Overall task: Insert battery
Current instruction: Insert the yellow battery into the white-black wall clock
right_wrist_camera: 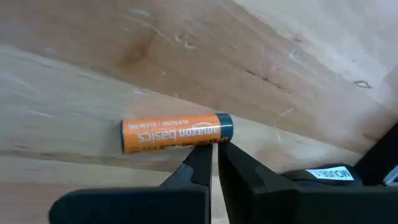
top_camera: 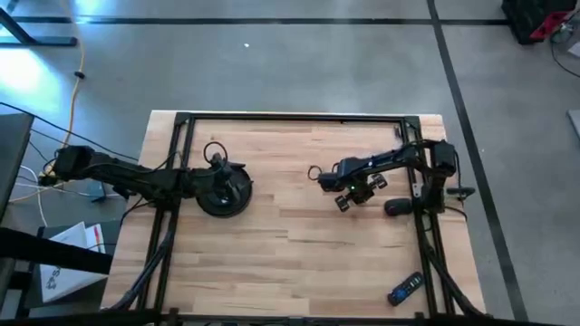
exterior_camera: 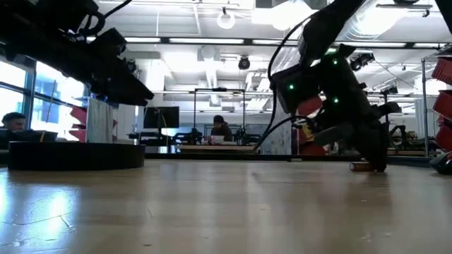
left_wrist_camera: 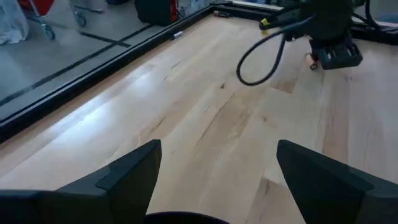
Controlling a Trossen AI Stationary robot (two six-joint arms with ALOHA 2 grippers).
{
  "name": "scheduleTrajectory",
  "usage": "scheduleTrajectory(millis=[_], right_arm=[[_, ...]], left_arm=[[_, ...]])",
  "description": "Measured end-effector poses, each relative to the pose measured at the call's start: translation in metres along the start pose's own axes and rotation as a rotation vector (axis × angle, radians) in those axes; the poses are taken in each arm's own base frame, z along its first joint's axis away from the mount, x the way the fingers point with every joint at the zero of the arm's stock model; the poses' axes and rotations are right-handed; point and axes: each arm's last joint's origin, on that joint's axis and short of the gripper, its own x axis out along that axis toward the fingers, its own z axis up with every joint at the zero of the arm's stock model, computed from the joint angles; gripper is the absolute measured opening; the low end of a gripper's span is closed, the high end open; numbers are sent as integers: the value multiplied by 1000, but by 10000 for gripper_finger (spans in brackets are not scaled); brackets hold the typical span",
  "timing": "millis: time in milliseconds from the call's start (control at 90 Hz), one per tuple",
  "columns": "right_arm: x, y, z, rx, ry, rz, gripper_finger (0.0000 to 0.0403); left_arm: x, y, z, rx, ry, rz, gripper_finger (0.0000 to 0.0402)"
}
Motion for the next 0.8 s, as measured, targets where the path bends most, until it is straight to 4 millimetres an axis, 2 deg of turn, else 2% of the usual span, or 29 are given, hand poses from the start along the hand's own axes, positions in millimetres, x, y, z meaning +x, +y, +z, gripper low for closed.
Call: scheduleTrajectory(millis=[378, 589, 800], right_arm=[[-5, 3, 8, -62, -125, -17, 0], [-6, 2, 13, -22, -218, -52, 0], [-33, 11, 21, 108, -357, -4, 0]], left_arm=[[0, 0, 0, 0, 0, 0, 305], [0, 0, 0, 0, -1, 1, 305], [0, 0, 0, 1, 0, 1, 305]])
